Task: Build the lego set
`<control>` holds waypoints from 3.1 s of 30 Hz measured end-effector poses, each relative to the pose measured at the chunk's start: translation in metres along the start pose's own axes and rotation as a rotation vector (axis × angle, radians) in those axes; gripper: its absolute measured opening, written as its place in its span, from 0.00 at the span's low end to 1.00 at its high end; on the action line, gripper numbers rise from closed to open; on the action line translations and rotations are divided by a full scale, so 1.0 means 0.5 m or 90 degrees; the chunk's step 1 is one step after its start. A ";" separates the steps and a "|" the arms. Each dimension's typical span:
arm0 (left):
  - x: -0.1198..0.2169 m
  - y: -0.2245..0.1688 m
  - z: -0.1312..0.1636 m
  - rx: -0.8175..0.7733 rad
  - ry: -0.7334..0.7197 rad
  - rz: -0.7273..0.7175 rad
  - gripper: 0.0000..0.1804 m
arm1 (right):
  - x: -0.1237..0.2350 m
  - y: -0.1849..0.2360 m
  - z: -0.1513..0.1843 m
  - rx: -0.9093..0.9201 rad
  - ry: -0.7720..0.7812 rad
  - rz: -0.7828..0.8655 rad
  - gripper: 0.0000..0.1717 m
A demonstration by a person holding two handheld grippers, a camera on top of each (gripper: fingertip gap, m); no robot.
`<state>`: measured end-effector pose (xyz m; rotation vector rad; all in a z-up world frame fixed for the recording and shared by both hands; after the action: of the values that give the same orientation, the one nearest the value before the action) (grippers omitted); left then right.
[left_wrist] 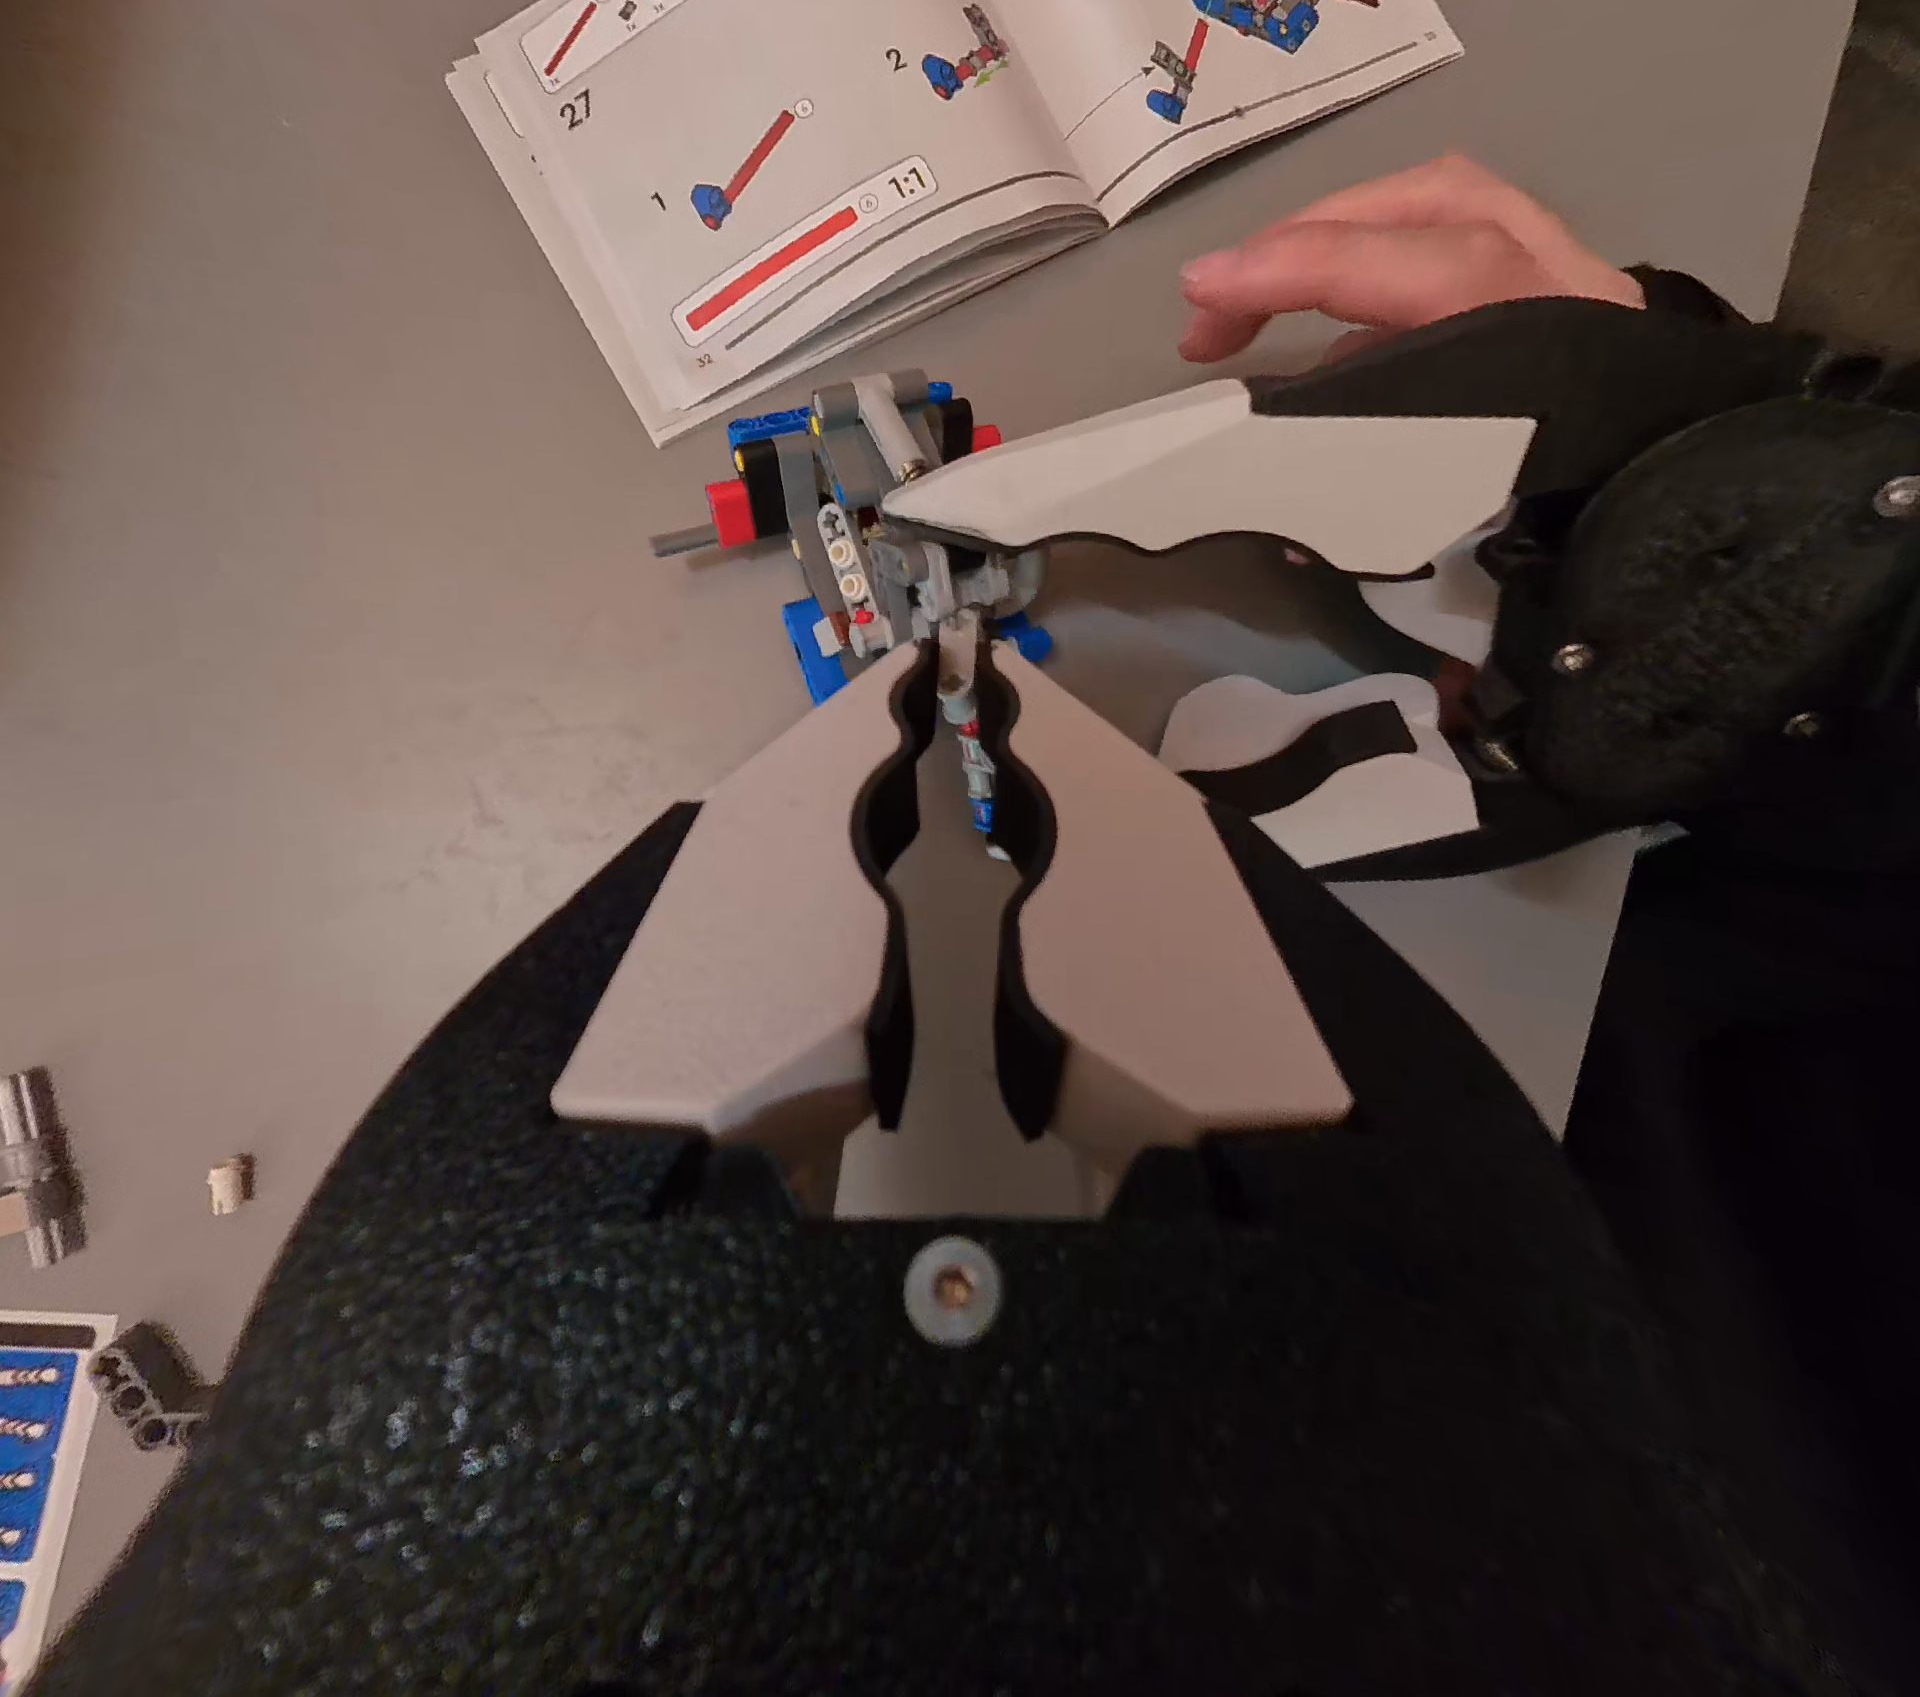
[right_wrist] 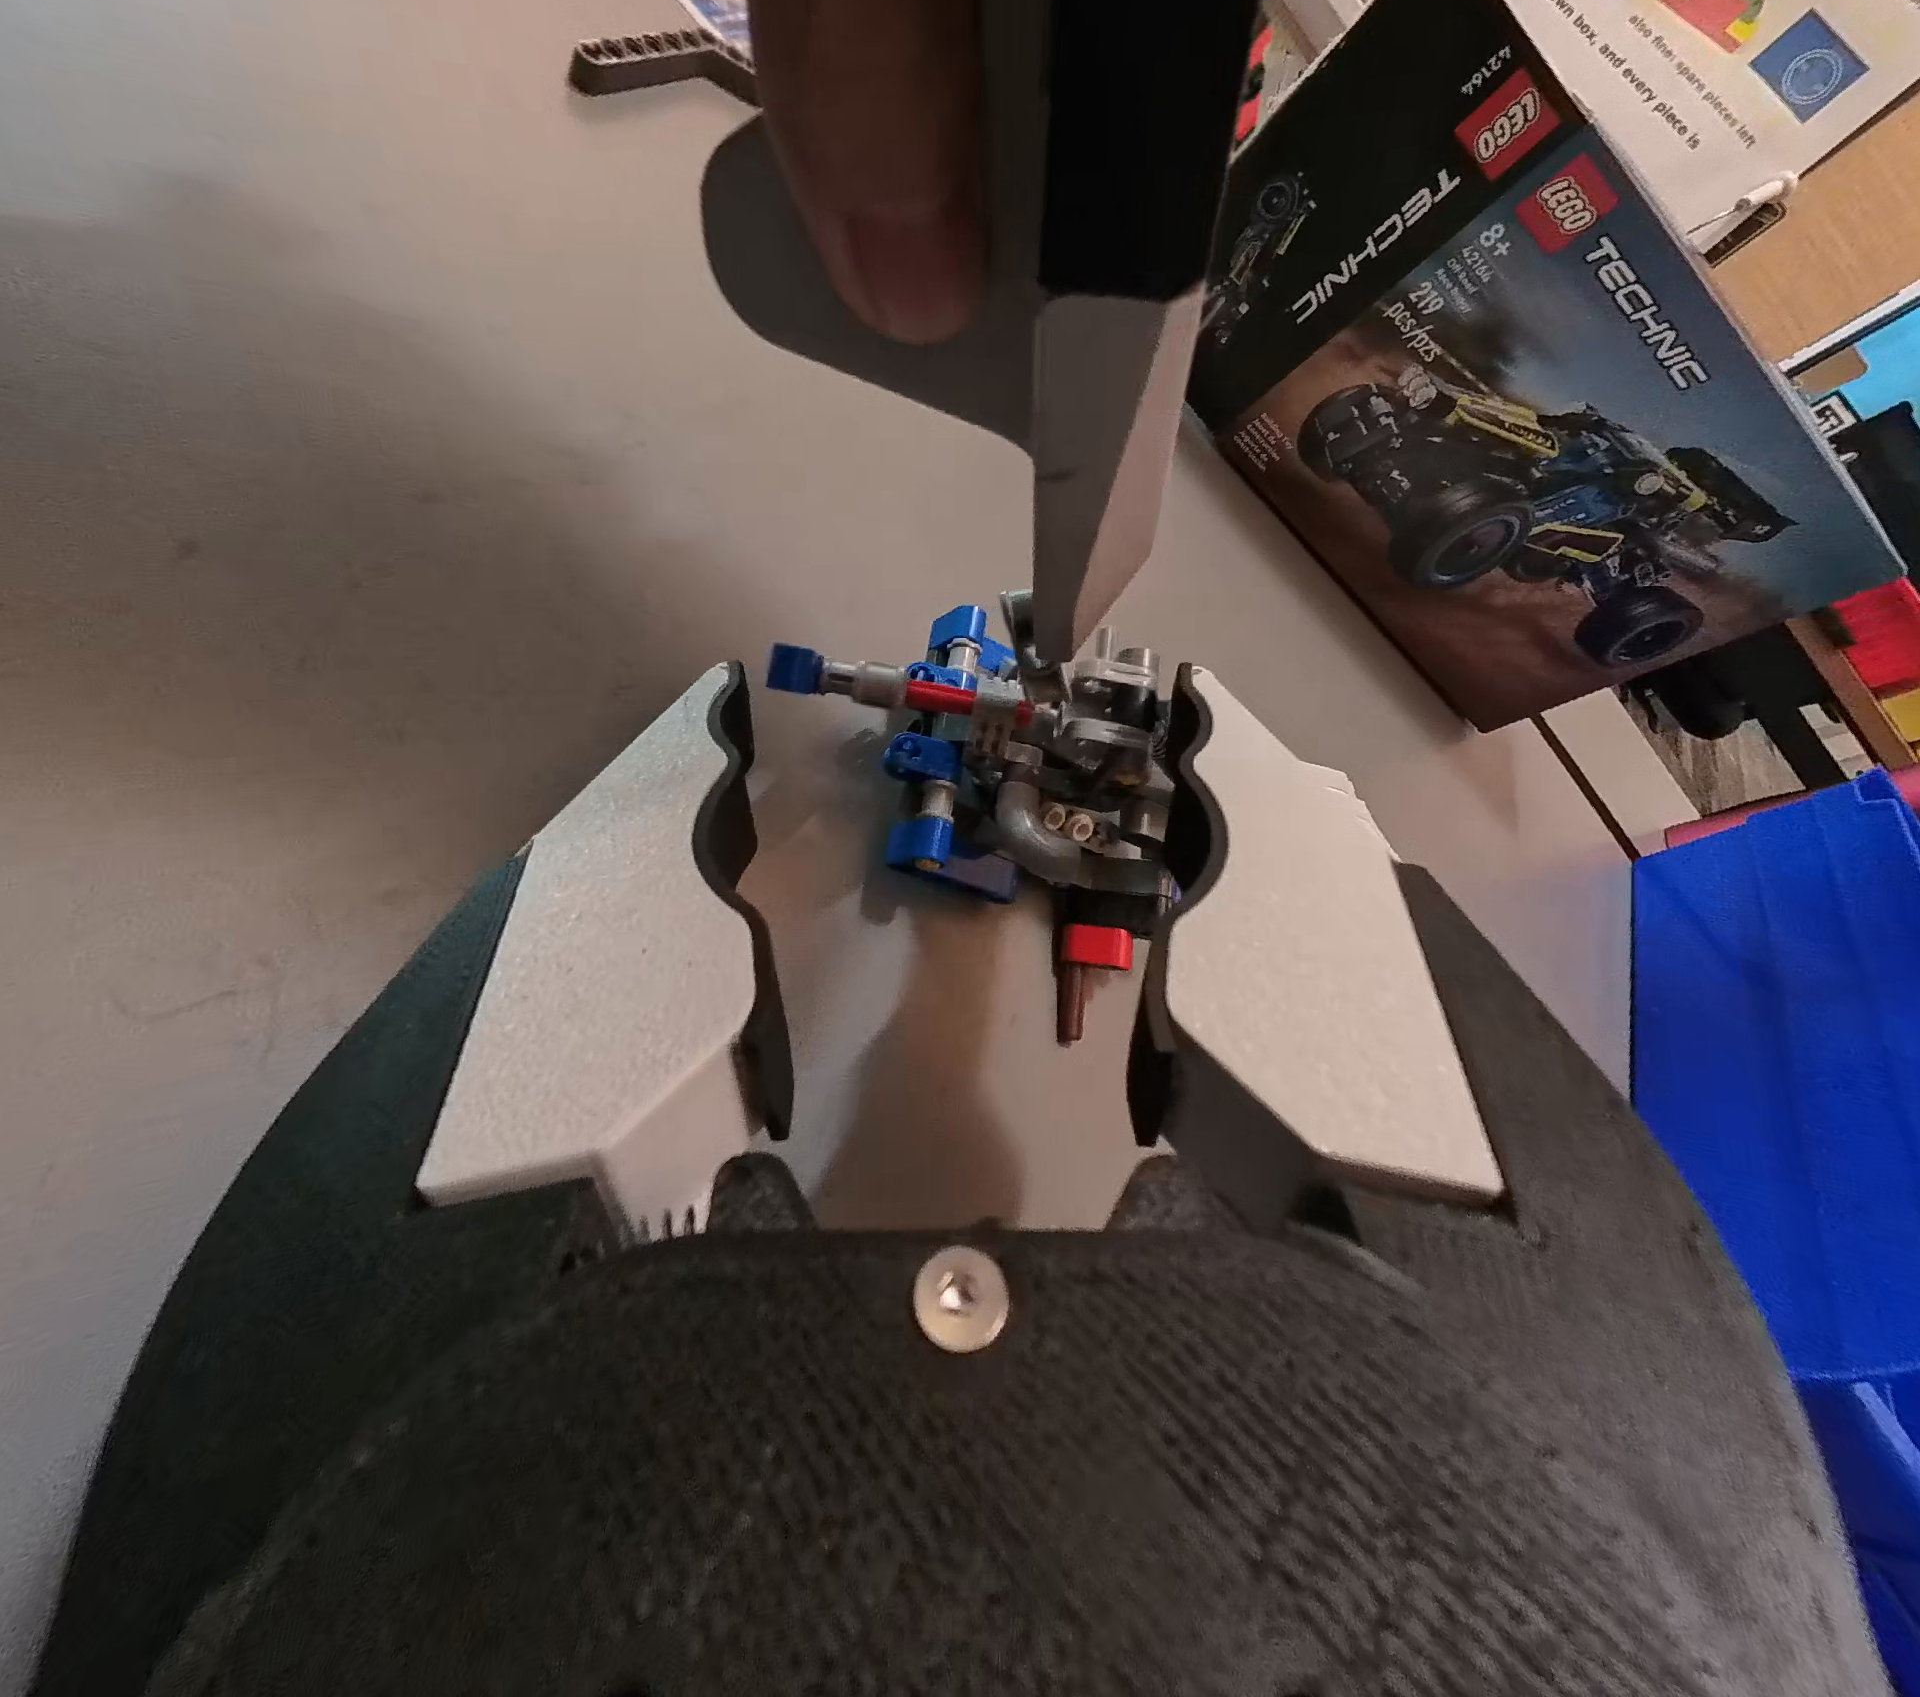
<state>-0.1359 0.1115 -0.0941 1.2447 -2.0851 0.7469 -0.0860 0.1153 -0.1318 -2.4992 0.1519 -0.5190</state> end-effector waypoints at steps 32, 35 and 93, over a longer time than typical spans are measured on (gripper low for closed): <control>-0.017 0.005 0.002 -0.023 0.013 0.002 0.02 | 0.015 0.051 -0.008 0.033 0.057 0.007 0.19; -0.014 0.003 0.003 -0.027 0.015 -0.001 0.02 | 0.019 0.048 -0.012 0.049 0.038 0.020 0.26; -0.038 -0.012 -0.031 -0.014 0.058 -0.071 0.02 | 0.049 -0.009 0.013 0.056 -0.118 -0.093 0.60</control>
<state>-0.1202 0.1309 -0.0964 1.2788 -1.9290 0.7159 -0.0608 0.1170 -0.1259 -2.4676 -0.1240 -0.3415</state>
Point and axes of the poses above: each gripper's, where its closed fingertips meet, x back along the fingers, z out of its underside, y = z × x across the jaws, the point moved 5 cm from there along x, back along the fingers, and after that the axes turned 5 degrees about -y, right-handed, at the moved point
